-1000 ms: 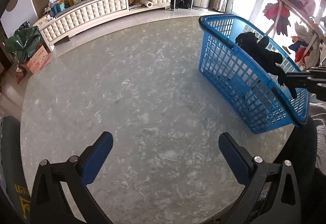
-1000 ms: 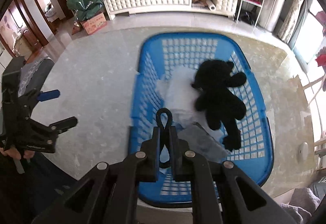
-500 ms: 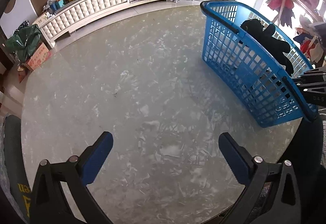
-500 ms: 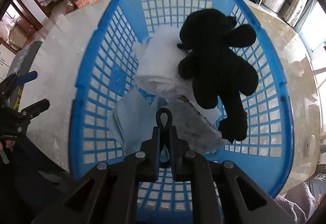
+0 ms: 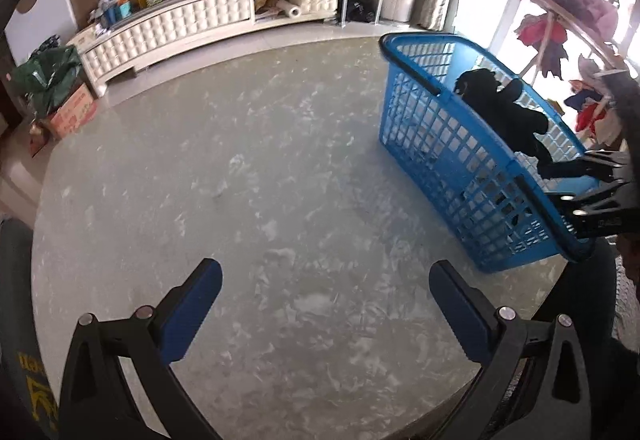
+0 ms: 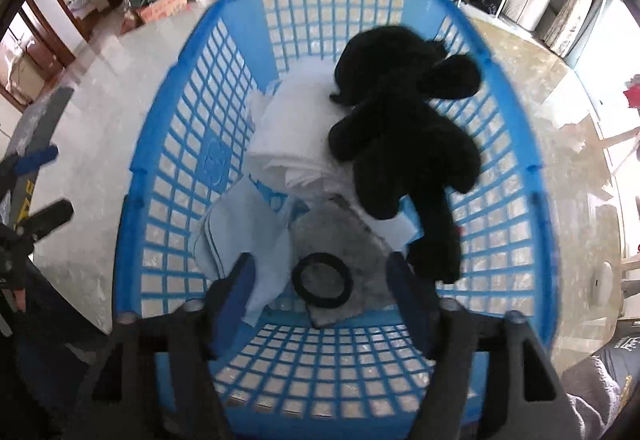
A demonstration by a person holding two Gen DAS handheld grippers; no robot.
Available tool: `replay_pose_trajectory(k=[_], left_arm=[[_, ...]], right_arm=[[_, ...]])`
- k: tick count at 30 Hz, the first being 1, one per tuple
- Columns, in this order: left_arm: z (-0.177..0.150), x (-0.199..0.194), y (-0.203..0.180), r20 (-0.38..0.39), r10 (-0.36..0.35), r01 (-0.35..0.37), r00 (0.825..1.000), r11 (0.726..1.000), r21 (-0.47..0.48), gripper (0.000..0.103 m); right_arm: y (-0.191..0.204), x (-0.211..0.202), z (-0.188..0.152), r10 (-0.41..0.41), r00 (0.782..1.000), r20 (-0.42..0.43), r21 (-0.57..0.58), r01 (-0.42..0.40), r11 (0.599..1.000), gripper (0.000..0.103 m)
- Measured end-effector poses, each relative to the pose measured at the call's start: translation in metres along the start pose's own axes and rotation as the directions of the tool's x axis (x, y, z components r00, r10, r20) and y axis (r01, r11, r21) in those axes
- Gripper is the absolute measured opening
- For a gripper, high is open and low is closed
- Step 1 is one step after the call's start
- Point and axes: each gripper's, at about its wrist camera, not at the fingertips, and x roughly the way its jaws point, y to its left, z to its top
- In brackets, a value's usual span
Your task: Organize soft objects
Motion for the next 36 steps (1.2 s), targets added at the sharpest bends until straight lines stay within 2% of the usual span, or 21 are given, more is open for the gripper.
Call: replay_pose_trajectory(k=[2,4,7,8,12,13,14,15,17,18,20,23,25,29,32,34,36], left_arm=[[0.001,-0.008,-0.004,0.025,0.030,-0.031,0.999,0.999,0.025,0.103],[0.003,-0.016,-0.007,0.050,0.044,-0.045,0.998,0.998,0.037,0.103],[0.006,-0.038,-0.012,0.117,0.063,-0.066,0.991,0.998,0.016,0.103],[0.005,-0.049,-0.013,0.163,0.084,-0.084,0.983,0.996,-0.006,0.103],[-0.003,-0.087,-0.018,0.283,0.135,-0.118,0.949,0.990,-0.076,0.103],[-0.004,-0.097,-0.020,0.311,0.162,-0.141,0.937,0.986,-0.088,0.103],[-0.006,-0.109,-0.023,0.348,0.210,-0.184,0.913,0.977,-0.108,0.103],[-0.009,-0.123,-0.026,0.394,0.275,-0.241,0.877,0.961,-0.135,0.103],[-0.013,-0.146,-0.033,0.461,0.330,-0.291,0.824,0.944,-0.155,0.103],[-0.014,-0.159,-0.036,0.487,0.341,-0.297,0.804,0.940,-0.168,0.103],[-0.017,-0.178,-0.039,0.516,0.340,-0.282,0.786,0.940,-0.190,0.103],[-0.022,-0.204,-0.043,0.545,0.330,-0.253,0.771,0.944,-0.213,0.103],[-0.025,-0.214,-0.045,0.556,0.328,-0.247,0.764,0.944,-0.218,0.103],[-0.037,-0.226,-0.057,0.572,0.344,-0.267,0.744,0.939,-0.218,0.103],[-0.041,-0.228,-0.056,0.571,0.333,-0.252,0.751,0.943,-0.218,0.103],[-0.045,-0.230,-0.055,0.572,0.337,-0.254,0.748,0.941,-0.222,0.103],[-0.051,-0.234,-0.057,0.573,0.354,-0.261,0.739,0.935,-0.241,0.103]], right_arm=[[0.004,-0.011,-0.003,0.030,0.999,0.040,0.006,-0.030,1.000,0.091],[0.012,-0.021,-0.007,0.024,0.996,0.088,0.000,-0.024,1.000,0.100],[0.026,-0.041,-0.016,0.030,0.983,0.183,-0.012,-0.028,1.000,0.103],[0.032,-0.050,-0.019,0.046,0.974,0.222,-0.014,-0.044,0.999,0.103],[0.040,-0.077,-0.013,0.148,0.923,0.355,-0.049,-0.140,0.989,0.103],[0.045,-0.084,-0.012,0.158,0.906,0.392,-0.058,-0.147,0.987,0.103],[0.052,-0.096,-0.014,0.168,0.884,0.437,-0.067,-0.155,0.986,0.103],[0.057,-0.101,-0.014,0.174,0.868,0.465,-0.072,-0.159,0.985,0.103],[0.064,-0.115,-0.014,0.191,0.825,0.532,-0.083,-0.174,0.981,0.103],[0.058,-0.119,-0.010,0.203,0.808,0.553,-0.091,-0.183,0.979,0.103],[0.061,-0.131,-0.014,0.220,0.772,0.596,-0.104,-0.197,0.975,0.103],[0.064,-0.143,-0.021,0.188,0.740,0.645,-0.091,-0.171,0.981,0.103],[0.065,-0.149,-0.021,0.157,0.730,0.665,-0.075,-0.144,0.987,0.103],[0.066,-0.152,-0.023,0.150,0.721,0.676,-0.079,-0.132,0.988,0.103],[0.064,-0.151,-0.027,0.141,0.713,0.687,-0.065,-0.133,0.989,0.103],[0.063,-0.152,-0.030,0.138,0.700,0.701,-0.063,-0.133,0.989,0.103],[0.063,-0.150,-0.033,0.122,0.699,0.704,-0.054,-0.119,0.991,0.103]])
